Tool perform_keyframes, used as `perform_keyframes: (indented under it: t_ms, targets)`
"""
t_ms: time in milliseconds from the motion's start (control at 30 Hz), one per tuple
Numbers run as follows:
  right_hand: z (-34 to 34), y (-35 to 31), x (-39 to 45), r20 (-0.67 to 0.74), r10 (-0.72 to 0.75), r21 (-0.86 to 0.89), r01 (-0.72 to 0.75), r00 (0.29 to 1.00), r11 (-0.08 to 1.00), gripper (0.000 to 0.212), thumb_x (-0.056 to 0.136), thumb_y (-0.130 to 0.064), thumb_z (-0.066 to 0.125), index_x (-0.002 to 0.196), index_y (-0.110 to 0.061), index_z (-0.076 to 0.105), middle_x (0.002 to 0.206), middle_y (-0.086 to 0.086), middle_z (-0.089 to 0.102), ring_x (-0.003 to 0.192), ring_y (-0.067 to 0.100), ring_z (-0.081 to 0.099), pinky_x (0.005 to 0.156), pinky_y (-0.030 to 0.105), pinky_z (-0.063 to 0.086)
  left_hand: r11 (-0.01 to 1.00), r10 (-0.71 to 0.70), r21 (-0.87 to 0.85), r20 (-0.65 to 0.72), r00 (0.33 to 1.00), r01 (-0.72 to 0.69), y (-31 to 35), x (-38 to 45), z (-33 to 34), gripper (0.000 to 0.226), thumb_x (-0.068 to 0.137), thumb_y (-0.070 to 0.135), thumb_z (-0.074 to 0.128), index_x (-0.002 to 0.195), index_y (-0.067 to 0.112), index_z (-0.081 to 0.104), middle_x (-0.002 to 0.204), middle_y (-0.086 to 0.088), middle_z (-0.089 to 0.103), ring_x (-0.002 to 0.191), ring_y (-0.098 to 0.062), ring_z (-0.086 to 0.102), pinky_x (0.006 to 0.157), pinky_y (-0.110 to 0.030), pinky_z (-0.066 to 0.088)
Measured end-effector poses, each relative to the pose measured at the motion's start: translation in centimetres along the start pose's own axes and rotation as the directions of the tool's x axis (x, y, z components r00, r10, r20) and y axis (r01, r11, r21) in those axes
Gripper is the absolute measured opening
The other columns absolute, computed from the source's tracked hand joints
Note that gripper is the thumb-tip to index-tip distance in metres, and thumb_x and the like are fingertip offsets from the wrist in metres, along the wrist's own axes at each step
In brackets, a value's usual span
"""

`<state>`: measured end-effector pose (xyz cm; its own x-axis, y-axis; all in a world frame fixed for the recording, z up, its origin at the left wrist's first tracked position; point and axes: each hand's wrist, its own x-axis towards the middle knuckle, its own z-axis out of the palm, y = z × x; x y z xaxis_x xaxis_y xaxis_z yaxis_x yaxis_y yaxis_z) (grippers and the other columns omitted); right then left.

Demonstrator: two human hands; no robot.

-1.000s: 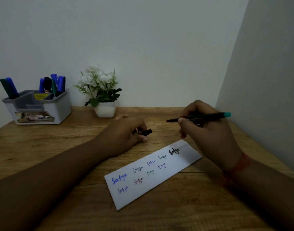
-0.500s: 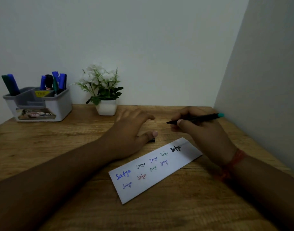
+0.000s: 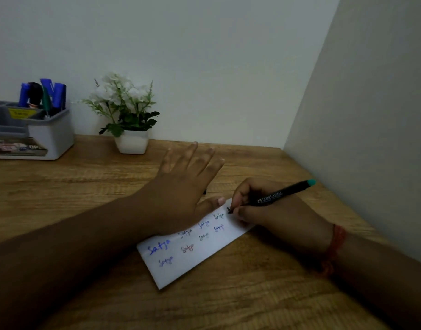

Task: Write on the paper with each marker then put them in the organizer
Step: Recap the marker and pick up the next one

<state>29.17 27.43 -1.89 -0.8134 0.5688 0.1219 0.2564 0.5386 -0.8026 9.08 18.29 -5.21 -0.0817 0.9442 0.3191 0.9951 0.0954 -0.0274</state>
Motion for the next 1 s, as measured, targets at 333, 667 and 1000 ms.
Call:
perform_keyframes:
  t_ms: [333, 667, 1000]
  targets:
    - [-0.11, 0.30, -0.64, 0.031, -0.040, -0.066, 0.042, 0.999, 0.997, 0.012, 0.082, -0.009, 0.077, 0.082, -0.020, 0.072, 0.093, -0.005, 0.076, 0.089, 0.008, 0.072, 0.077, 0.029, 0.060, 0.993, -0.019, 0.121, 0.100, 0.995, 0.007, 0.24, 0.27, 0.48, 0.082, 0.083, 0.079, 0.002, 0.148, 0.037, -0.024, 0.157, 0.006, -0.035, 0.141, -0.024, -0.037, 0.115, -0.062, -0.008]
    - [-0.05, 0.42, -0.48, 0.038, -0.015, -0.041, 0.017, 0.999, 0.999, 0.010, 0.080, -0.010, 0.078, 0.078, -0.018, 0.073, 0.088, -0.005, 0.077, 0.085, 0.009, 0.071, 0.077, 0.030, 0.058, 0.991, 0.001, 0.133, 0.074, 0.997, -0.011, -0.23, 0.53, 0.74, 0.084, 0.082, 0.082, 0.001, 0.148, 0.037, -0.027, 0.158, 0.005, -0.032, 0.142, -0.025, -0.037, 0.115, -0.063, -0.007]
    - [-0.11, 0.28, -0.64, 0.045, -0.022, -0.053, 0.024, 0.999, 0.998, 0.011, 0.079, -0.008, 0.078, 0.076, -0.018, 0.072, 0.088, -0.004, 0.076, 0.085, 0.009, 0.071, 0.075, 0.031, 0.058, 0.989, -0.007, 0.149, 0.080, 0.997, -0.005, -0.14, 0.41, 0.71, 0.083, 0.078, 0.082, -0.007, 0.145, 0.037, -0.031, 0.157, 0.004, -0.034, 0.142, -0.026, -0.037, 0.115, -0.064, -0.004]
